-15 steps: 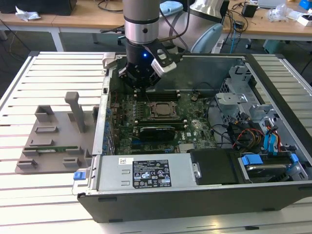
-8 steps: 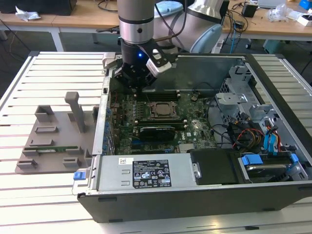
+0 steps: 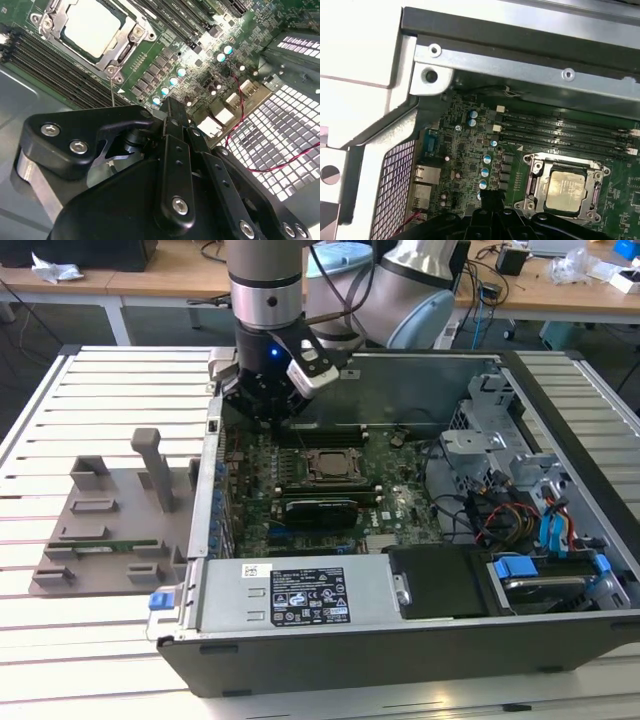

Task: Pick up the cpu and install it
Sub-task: 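Install the first cpu locking lever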

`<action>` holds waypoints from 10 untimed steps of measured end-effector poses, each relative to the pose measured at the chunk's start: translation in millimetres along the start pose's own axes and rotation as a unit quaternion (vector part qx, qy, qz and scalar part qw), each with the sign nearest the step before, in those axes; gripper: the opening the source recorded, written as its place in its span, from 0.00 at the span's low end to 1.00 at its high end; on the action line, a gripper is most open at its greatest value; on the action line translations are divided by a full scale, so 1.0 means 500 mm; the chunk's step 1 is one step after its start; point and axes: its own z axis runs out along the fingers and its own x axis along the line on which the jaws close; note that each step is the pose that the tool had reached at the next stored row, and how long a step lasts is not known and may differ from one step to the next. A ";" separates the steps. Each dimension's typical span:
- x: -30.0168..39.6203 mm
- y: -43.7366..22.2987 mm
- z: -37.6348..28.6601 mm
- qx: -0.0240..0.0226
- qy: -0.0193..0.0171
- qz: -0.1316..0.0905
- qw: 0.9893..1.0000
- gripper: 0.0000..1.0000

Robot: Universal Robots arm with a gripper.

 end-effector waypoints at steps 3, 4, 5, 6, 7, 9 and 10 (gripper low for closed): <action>0.005 0.001 0.000 0.000 0.000 0.000 1.000 0.11; 0.005 0.001 0.000 0.000 0.000 0.000 1.000 0.11; 0.002 0.001 0.001 0.000 0.000 0.000 1.000 0.11; -0.003 0.000 0.002 0.000 0.000 0.000 1.000 0.11; -0.008 -0.001 0.002 0.000 0.000 0.000 1.000 0.11; -0.013 -0.002 0.004 0.000 0.000 0.004 1.000 0.11; -0.014 -0.002 0.005 0.000 0.000 0.008 1.000 0.11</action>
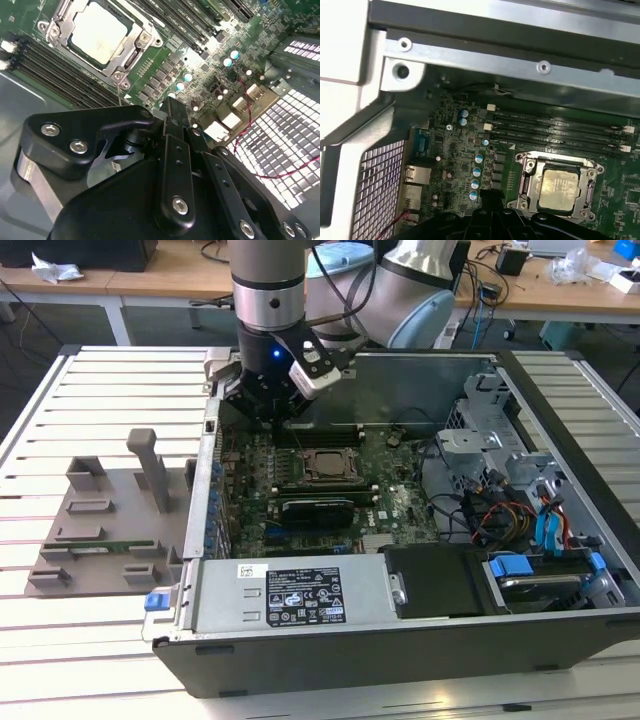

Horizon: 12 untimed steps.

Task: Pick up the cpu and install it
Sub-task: 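Install the first cpu locking lever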

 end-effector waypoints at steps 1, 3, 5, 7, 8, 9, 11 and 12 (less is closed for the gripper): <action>0.000 0.000 0.001 0.000 0.000 0.009 1.000 0.11; 0.000 0.000 0.002 -0.004 0.000 0.018 1.000 0.11; -0.002 0.012 0.002 -0.005 0.000 0.019 1.000 0.11; -0.005 0.030 0.002 -0.005 0.000 0.019 1.000 0.11; -0.005 0.035 0.002 -0.005 0.000 0.019 1.000 0.11; -0.007 0.047 0.001 -0.005 0.000 0.019 1.000 0.11; -0.015 0.051 0.001 -0.006 0.000 0.019 1.000 0.11; -0.019 0.051 0.002 -0.006 0.000 0.019 1.000 0.11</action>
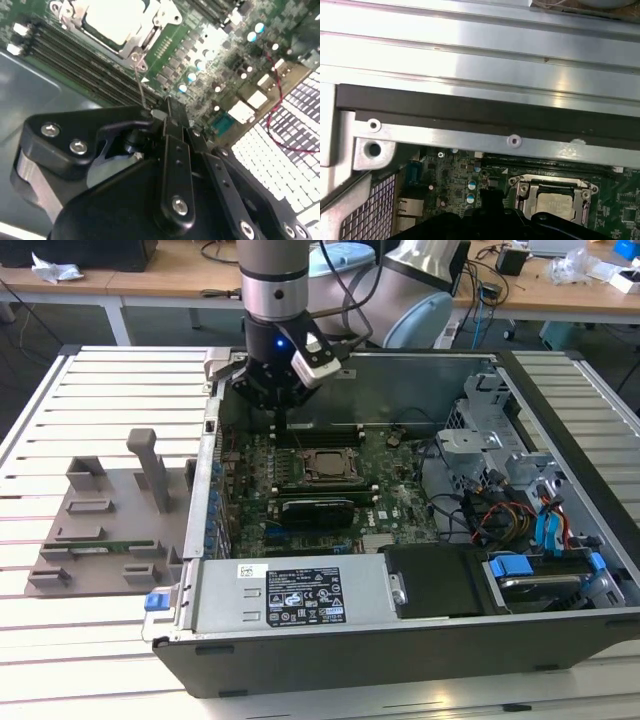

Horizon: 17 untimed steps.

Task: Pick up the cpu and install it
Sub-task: 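Install the first cpu locking lever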

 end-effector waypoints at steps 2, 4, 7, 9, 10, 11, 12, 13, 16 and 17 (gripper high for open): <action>-0.006 0.000 0.000 0.000 0.000 0.000 1.000 0.11; -0.009 0.000 0.000 0.000 0.000 0.000 1.000 0.11; -0.013 -0.001 0.000 0.000 0.000 0.000 1.000 0.11; -0.015 -0.001 0.000 0.000 0.000 0.000 1.000 0.11; -0.016 -0.001 0.000 0.000 0.000 0.000 1.000 0.11; -0.017 -0.001 0.000 0.000 0.000 0.000 1.000 0.11; -0.017 -0.001 0.000 0.000 0.000 0.000 1.000 0.11; -0.017 -0.001 0.000 0.000 0.000 0.000 1.000 0.11; -0.017 -0.001 0.000 0.000 0.000 0.000 1.000 0.11; -0.017 -0.001 0.000 0.000 0.000 0.000 1.000 0.11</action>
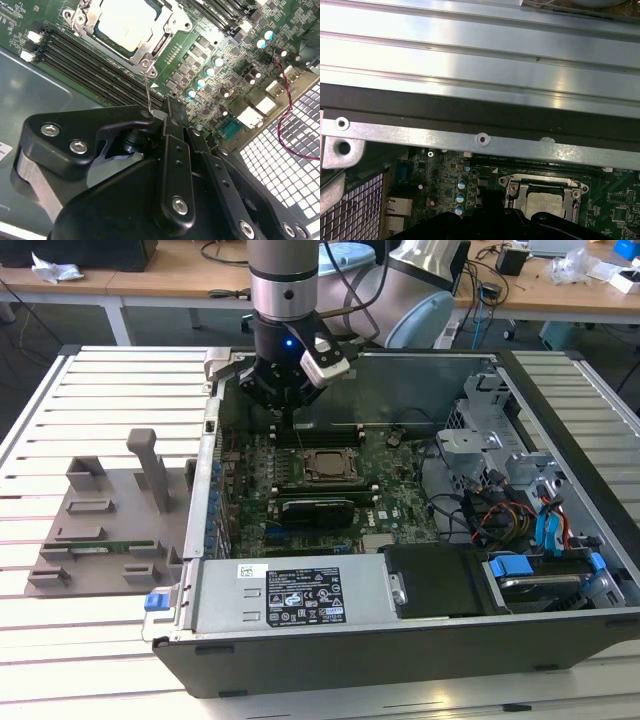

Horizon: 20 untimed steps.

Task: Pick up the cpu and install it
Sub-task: 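Install the first cpu locking lever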

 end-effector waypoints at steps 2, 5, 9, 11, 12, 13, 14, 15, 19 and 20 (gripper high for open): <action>0.000 0.000 0.000 0.000 0.000 0.000 1.000 0.11; -0.003 0.000 0.000 0.000 0.000 0.000 1.000 0.11; -0.011 -0.001 0.001 0.000 0.000 0.000 1.000 0.11; -0.014 -0.002 0.001 0.000 0.000 0.000 1.000 0.11; -0.016 -0.002 0.001 0.000 0.000 0.000 1.000 0.11; -0.017 -0.002 0.001 0.000 0.000 0.000 1.000 0.11; -0.020 -0.002 0.001 0.000 0.000 0.000 1.000 0.11; -0.022 -0.002 0.001 0.000 0.000 0.000 1.000 0.11; -0.028 -0.003 0.002 0.000 0.000 0.000 1.000 0.11; -0.030 -0.003 0.002 0.000 0.000 0.000 1.000 0.11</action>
